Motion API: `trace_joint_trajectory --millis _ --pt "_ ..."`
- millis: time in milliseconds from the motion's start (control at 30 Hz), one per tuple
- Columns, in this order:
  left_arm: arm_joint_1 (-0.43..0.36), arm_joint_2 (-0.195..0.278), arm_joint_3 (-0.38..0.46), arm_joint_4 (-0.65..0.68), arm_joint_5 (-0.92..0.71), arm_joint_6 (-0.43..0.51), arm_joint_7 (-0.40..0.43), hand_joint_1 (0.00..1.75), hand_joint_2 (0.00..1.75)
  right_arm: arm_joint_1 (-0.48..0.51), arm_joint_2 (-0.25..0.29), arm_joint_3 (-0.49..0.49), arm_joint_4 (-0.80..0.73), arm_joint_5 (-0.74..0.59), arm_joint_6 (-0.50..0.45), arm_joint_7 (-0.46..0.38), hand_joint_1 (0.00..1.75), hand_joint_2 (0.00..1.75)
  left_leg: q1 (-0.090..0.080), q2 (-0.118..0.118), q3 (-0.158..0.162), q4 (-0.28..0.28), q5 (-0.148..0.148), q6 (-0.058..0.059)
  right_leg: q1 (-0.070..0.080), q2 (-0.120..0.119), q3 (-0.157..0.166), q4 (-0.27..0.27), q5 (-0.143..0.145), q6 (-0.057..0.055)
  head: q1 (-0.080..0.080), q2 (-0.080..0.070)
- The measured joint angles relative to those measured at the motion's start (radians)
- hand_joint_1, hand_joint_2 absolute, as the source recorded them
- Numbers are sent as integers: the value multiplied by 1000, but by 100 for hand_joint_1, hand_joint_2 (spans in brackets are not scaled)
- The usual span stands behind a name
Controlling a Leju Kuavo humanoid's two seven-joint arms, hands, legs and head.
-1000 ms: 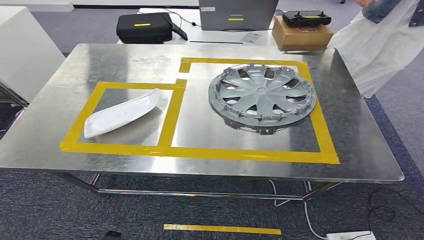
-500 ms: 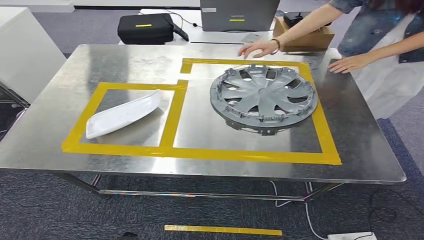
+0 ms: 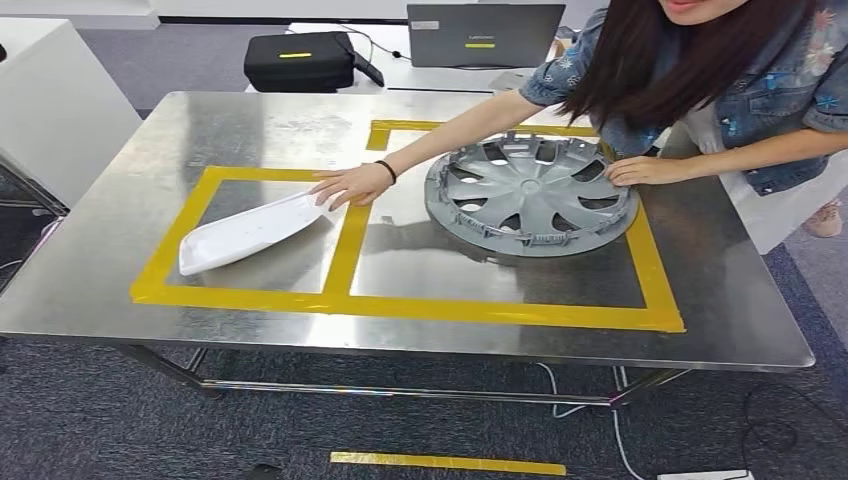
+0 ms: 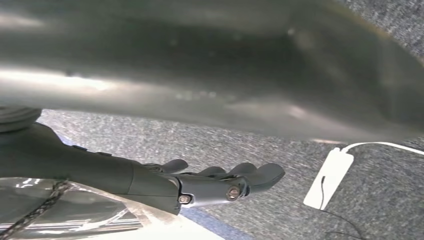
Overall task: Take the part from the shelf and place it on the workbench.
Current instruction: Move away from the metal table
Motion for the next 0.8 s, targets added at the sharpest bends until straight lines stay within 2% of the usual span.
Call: trace_joint_trajectory --millis 33,100,133,167,200,267,300,333,367,400,467,500,533,633,667,700,733,800 --pt "0 0 0 0 0 0 -1 0 0 -1 0 0 0 1 0 0 0 0 -1 -1 -1 3 2 -7 1 3 9 -18 2 -6 0 0" --pt "0 0 0 0 -1 1 -3 0 0 0 0 -3 1 3 0 0 0 0 -2 -3 -4 7 7 -19 3 6 -3 -16 4 -22 -1 0" --pt "0 -1 0 0 -1 2 -4 0 0 1 1 -4 1 4 0 0 0 0 -1 -3 -7 11 2 -25 3 5 -8 -17 5 -30 -1 0" --pt "0 -1 0 1 -2 3 -4 0 0 1 1 -5 1 5 0 0 0 0 0 -2 -13 27 -16 -30 2 3 -14 -17 9 -39 -3 0" --pt "0 -1 0 1 -3 3 -4 0 0 1 1 -6 1 6 0 0 0 0 1 -1 -26 63 -48 -35 1 0 -18 -18 14 -47 -4 0" --pt "0 -1 0 1 -4 3 -5 0 0 2 1 -7 1 8 0 0 0 0 2 0 -68 191 -138 -41 6 -5 -27 -17 24 -59 -7 0" --pt "0 0 0 1 -4 3 -5 0 0 2 1 -7 1 8 0 0 0 0 3 0 -85 254 -172 -42 9 -7 -32 -16 30 -61 -7 0" --pt "0 0 0 1 -4 3 -5 0 0 2 1 -8 2 9 0 0 0 0 3 1 -90 292 -186 -41 12 -8 -37 -15 35 -62 -7 0" --pt "1 0 1 1 -4 3 -5 0 0 2 1 -8 2 10 0 0 0 0 2 1 -77 292 -179 -37 16 -9 -43 -14 39 -63 -7 0" --pt "1 0 1 1 -4 3 -6 0 0 2 1 -8 2 11 0 0 0 0 0 1 -45 252 -155 -31 19 -9 -46 -13 42 -63 -7 0" --pt "0 2 1 1 -4 4 -7 0 0 2 3 -8 2 13 0 0 0 0 -7 1 47 104 -101 -6 26 -10 -50 -12 48 -63 -6 0" --pt "-1 3 1 1 -3 4 -8 0 0 1 4 -8 2 13 1 1 0 0 -11 1 83 41 -86 5 27 -10 -52 -12 51 -61 -6 0" --pt "-3 4 1 1 -3 4 -9 0 0 1 6 -8 3 14 1 1 0 0 -16 2 103 2 -80 12 27 -11 -55 -12 55 -57 -6 0" --pt "-4 2 1 1 -2 5 -10 0 0 1 7 -8 4 14 1 1 0 0 -19 4 104 -28 -69 16 23 -12 -62 -12 64 -39 -6 0" --pt "-5 2 1 1 -2 5 -10 0 0 1 6 -9 4 14 0 1 0 0 -17 5 101 -35 -61 19 22 -10 -68 -3 53 -33 -5 0" --pt "-6 1 1 1 -2 5 -11 0 0 1 6 -9 4 14 0 1 0 0 -14 7 97 -42 -51 22 22 -9 -80 22 28 -28 -2 0" --pt "-7 0 1 1 -2 5 -11 0 0 1 6 -9 4 14 0 1 0 0 -12 8 91 -46 -43 25 20 -7 -99 69 -10 -24 0 0" --pt "-8 0 1 1 -3 5 -12 0 0 1 6 -11 4 14 0 1 0 0 -12 9 72 -43 -31 28 18 -6 -145 198 -89 -15 4 0"
